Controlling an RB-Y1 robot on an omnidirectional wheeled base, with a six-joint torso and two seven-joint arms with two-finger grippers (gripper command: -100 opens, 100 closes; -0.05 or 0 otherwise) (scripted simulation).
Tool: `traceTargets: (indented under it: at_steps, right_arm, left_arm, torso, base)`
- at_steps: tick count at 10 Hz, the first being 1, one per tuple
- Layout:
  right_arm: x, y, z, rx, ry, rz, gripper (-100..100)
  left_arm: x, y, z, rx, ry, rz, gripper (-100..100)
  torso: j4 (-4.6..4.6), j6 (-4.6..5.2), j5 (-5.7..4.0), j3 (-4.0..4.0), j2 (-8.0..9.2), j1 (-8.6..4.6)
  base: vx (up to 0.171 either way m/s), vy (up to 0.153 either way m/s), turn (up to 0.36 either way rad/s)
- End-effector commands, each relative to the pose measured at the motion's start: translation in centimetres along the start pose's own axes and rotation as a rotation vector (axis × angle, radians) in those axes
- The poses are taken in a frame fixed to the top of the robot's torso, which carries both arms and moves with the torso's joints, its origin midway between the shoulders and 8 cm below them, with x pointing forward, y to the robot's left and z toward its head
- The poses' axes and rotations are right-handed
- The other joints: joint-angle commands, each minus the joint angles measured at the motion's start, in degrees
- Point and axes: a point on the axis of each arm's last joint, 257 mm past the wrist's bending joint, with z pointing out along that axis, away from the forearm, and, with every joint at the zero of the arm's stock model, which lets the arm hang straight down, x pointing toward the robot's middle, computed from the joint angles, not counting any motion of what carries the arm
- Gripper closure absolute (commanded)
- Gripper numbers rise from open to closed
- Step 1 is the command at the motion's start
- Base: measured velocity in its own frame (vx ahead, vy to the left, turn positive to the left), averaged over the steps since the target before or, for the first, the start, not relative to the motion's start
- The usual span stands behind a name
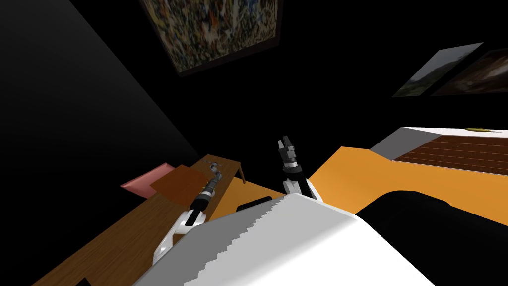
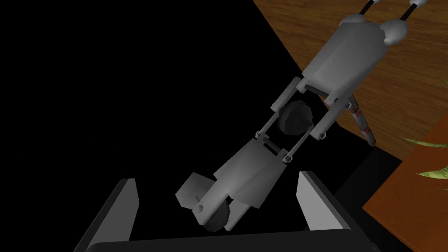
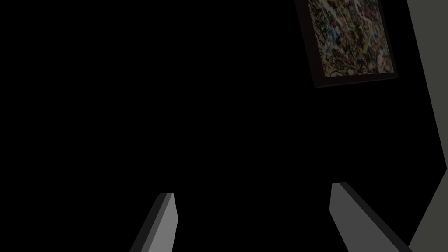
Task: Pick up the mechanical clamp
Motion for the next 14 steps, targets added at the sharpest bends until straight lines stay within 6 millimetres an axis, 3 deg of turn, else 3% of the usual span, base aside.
traceTargets:
  at_steps: [1,3,4,6,7,12,13,14]
  right_arm:
    - [0.0,0.0,0.0,0.0,0.0,0.0,0]
    - [0.0,0.0,0.0,0.0,0.0,0.0,0]
    - [0.0,0.0,0.0,0.0,0.0,0.0,0]
    - [0.0,0.0,0.0,0.0,0.0,0.0,0]
    - [0.0,0.0,0.0,0.0,0.0,0.0,0]
    - [0.0,0.0,0.0,0.0,0.0,0.0,0]
    - [0.0,0.0,0.0,0.0,0.0,0.0,0]
    - [0.0,0.0,0.0,0.0,0.0,0.0,0]
  left_arm:
    - [-0.3,2.7,-0.3,-0.051,0.011,0.047,-100]
    - [-1.1,6.0,-1.1,-0.115,0.023,0.107,-100]
    - [-2.0,9.0,-1.9,-0.173,0.033,0.16,-100]
    - [-2.9,11.5,-2.7,-0.223,0.042,0.207,-100]
    - [-2.9,11.5,-2.7,-0.223,0.042,0.207,-100]
    - [-4.9,16.1,-4.5,-0.32,0.062,0.299,-100]
    - [-4.8,15.5,-4.2,-0.307,0.058,0.285,-100]
    - [-4.8,15.6,-4.3,-0.309,0.059,0.288,0]
  torso:
    - [0.0,0.0,0.0,0.0,0.0,0.0]
    - [-0.02,0.0,-0.03,-0.06,-0.1,-0.14]
    - [-0.04,0.0,-0.04,-0.11,-0.19,-0.2]
    - [-0.06,-0.01,-0.07,-0.16,-0.28,-0.3]
    - [-0.05,0.0,-0.07,-0.13,-0.21,-0.29]
    - [-0.01,-0.01,-0.01,-0.02,-0.03,-0.03]
    - [-0.01,-0.02,-0.01,-0.01,-0.01,-0.03]
    - [0.0,-0.02,0.0,0.02,0.04,0.03]
  base:
    - [0.036,-0.054,-0.088]
    - [0.066,-0.081,-0.073]
    - [0.107,-0.112,-0.123]
    - [0.086,-0.105,-0.073]
    - [0.034,-0.058,-0.004]
    - [0.03,-0.036,-0.041]
    - [0.013,-0.014,-0.004]
    - [0.0,0.0,0.0]
